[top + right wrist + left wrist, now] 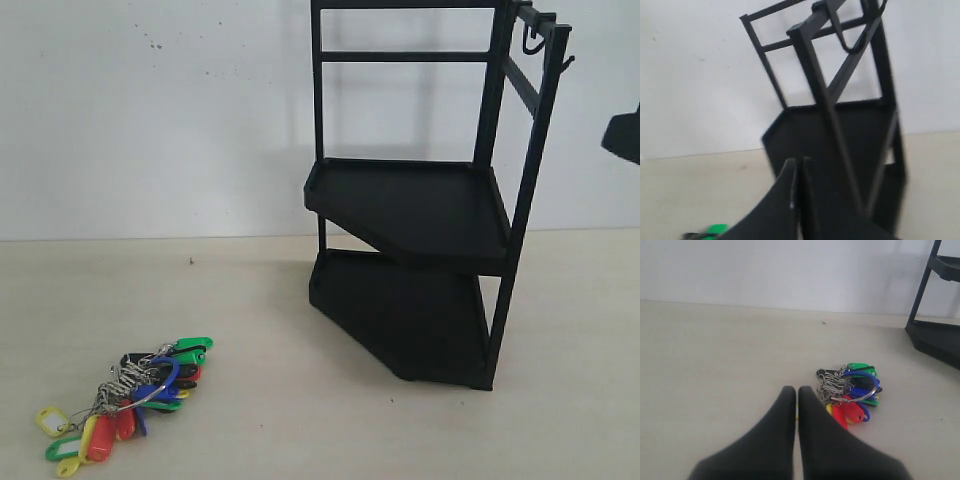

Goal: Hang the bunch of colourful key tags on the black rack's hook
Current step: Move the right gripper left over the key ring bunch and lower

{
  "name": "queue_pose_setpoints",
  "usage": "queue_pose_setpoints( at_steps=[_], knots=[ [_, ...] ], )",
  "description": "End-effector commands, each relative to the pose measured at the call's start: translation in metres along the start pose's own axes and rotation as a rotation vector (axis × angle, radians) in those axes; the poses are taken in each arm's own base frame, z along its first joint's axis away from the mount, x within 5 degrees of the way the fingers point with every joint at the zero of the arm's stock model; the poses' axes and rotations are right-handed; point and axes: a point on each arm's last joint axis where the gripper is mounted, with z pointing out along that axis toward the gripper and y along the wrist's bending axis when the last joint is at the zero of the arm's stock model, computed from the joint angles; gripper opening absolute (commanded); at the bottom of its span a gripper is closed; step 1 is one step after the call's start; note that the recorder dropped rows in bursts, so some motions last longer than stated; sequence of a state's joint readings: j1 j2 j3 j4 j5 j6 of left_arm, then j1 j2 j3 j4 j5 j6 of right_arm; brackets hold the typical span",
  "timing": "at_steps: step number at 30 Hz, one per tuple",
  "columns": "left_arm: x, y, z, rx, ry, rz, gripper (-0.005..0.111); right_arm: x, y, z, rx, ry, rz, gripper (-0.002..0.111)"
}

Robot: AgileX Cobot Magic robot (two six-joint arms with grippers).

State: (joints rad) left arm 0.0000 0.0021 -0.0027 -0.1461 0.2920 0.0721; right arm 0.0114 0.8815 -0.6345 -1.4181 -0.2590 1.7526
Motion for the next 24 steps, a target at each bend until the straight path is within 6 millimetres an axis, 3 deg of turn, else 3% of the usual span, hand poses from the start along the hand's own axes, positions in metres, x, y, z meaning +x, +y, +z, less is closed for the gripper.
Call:
queue_pose_setpoints(
  at_steps=[1,4,6,10,12,14,16,19,21,24],
  knots=[
    [0.000,0.000,0.000,-0.001,-0.007,0.008,0.004,-0.006,-0.029,-0.006,0.334,0.004,-0.355,0.000],
    [0.000,0.000,0.000,-0.001,-0.007,0.008,0.004,-0.009,-0.051,-0.011,0.609,0.110,-0.310,0.000],
    [0.000,0.000,0.000,-0.001,-0.007,0.008,0.004,-0.004,-0.052,-0.009,0.643,0.190,-0.173,0.000],
    [0.000,0.000,0.000,-0.001,-0.007,0.008,0.004,0.021,-0.021,0.005,0.371,0.407,-0.115,0.000],
    [0.000,0.000,0.000,-0.001,-0.007,0.008,0.004,0.039,0.013,0.012,0.080,0.534,-0.140,0.000],
    [0.000,0.000,0.000,-0.001,-0.007,0.008,0.004,0.050,0.043,0.019,-0.143,0.566,-0.041,0.000],
    [0.000,0.000,0.000,-0.001,-0.007,0.008,0.004,0.059,0.060,0.030,-0.279,0.583,-0.053,0.000],
    [0.000,0.000,0.000,-0.001,-0.007,0.008,0.004,0.069,0.067,0.058,-0.292,0.658,-0.052,0.000],
    [0.000,0.000,0.000,-0.001,-0.007,0.008,0.004,0.068,0.071,0.089,-0.283,0.681,-0.058,0.000],
    [0.000,0.000,0.000,-0.001,-0.007,0.008,0.004,0.067,0.075,0.121,-0.279,0.687,-0.059,0.000]
  ],
)
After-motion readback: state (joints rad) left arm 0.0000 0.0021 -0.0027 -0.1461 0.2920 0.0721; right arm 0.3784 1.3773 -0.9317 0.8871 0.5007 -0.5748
